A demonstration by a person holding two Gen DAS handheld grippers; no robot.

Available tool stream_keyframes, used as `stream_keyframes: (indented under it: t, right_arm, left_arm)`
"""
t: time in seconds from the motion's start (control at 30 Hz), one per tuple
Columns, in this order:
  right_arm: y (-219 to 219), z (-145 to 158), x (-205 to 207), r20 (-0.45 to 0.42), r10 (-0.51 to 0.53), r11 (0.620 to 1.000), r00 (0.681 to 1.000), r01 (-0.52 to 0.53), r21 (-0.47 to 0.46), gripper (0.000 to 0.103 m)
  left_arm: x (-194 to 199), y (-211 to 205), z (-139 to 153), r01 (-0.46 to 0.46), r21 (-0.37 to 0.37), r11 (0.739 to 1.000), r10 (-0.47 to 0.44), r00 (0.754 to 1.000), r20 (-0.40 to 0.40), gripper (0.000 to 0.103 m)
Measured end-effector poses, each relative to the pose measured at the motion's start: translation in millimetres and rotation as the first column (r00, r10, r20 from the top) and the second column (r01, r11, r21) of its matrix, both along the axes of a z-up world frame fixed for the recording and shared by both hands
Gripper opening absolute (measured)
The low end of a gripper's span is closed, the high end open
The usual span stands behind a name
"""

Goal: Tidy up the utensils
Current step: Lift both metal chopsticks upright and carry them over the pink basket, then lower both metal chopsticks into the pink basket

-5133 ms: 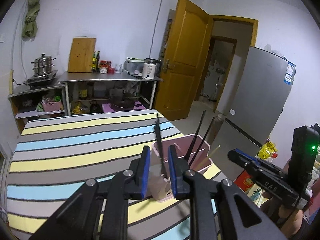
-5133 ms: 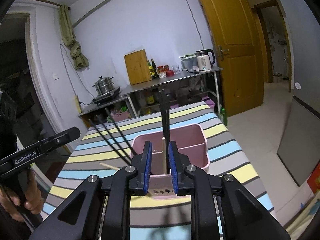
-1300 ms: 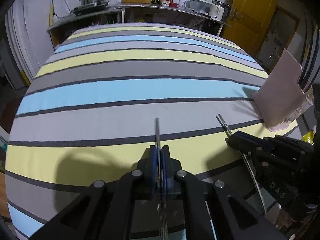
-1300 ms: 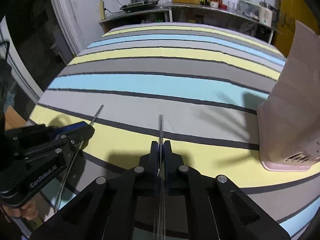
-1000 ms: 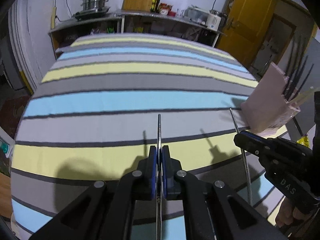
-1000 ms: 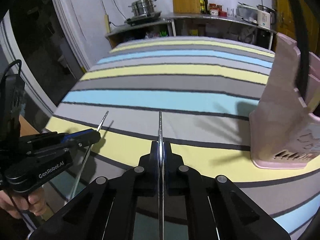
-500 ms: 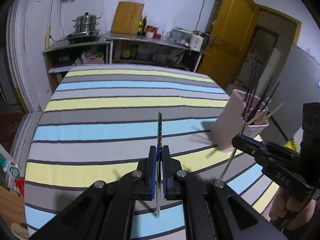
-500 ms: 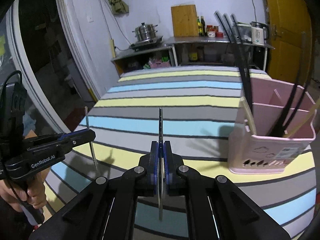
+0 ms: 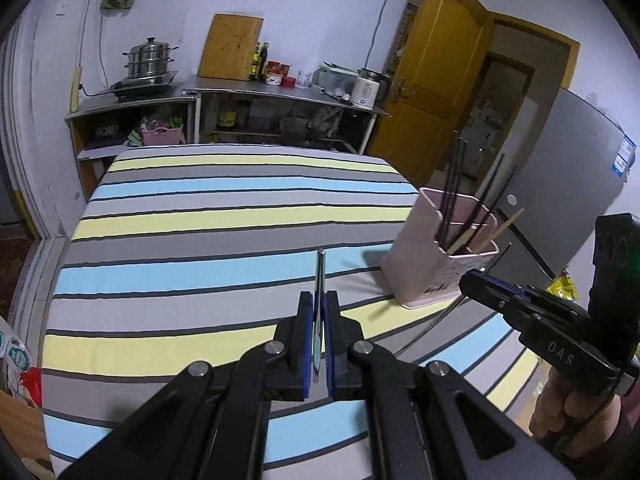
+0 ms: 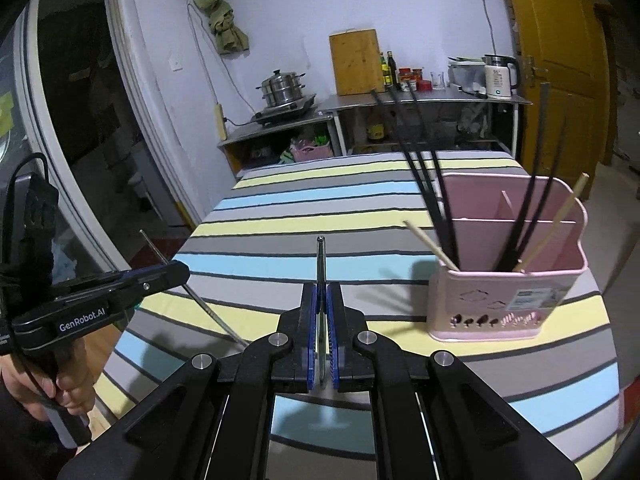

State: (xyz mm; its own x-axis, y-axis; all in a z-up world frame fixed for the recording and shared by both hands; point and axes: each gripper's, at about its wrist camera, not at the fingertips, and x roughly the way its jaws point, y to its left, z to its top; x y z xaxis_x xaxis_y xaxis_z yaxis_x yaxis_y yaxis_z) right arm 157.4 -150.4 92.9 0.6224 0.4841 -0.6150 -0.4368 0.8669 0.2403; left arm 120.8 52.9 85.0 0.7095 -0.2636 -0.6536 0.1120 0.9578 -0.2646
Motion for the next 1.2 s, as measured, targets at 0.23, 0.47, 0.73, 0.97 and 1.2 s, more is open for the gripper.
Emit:
stream_keyframes:
  t: [0.23, 0.47, 0.73, 0.97, 1.2]
  right_arm:
    - [-26, 2, -10, 0.000, -0.050, 0.999, 0.999, 0.050, 0.017, 0.005]
    - [-61, 6, -15, 0.006, -0.125, 0.992, 0.992, 0.125, 0.029, 0.005]
    - [-94, 36, -9, 0.071, -0.198, 0.979, 0.978, 0.194, 0.064, 0.005]
    - [-107, 67, 8, 0.146, -0.238, 0.970, 0.960, 0.226, 0.093, 0.005]
    - [-115, 84, 25, 0.202, -0.270, 0.961, 0.941, 0.252, 0.110, 0.005]
  left_arm:
    - [-1, -33, 4, 0.081, -0.018, 0.997, -0.081, 0.997, -0.006, 0.006]
    - [8, -72, 16, 0.166, -0.044, 0.985, -0.166, 0.986, 0.006, 0.006]
    - [29, -104, 52, 0.231, -0.056, 0.971, -0.226, 0.971, 0.077, 0.006]
    - [50, -125, 85, 0.253, -0.046, 0.966, -0.244, 0.958, 0.153, 0.006]
    - [74, -136, 92, 0.248, -0.030, 0.968, -0.239, 0.955, 0.178, 0.006]
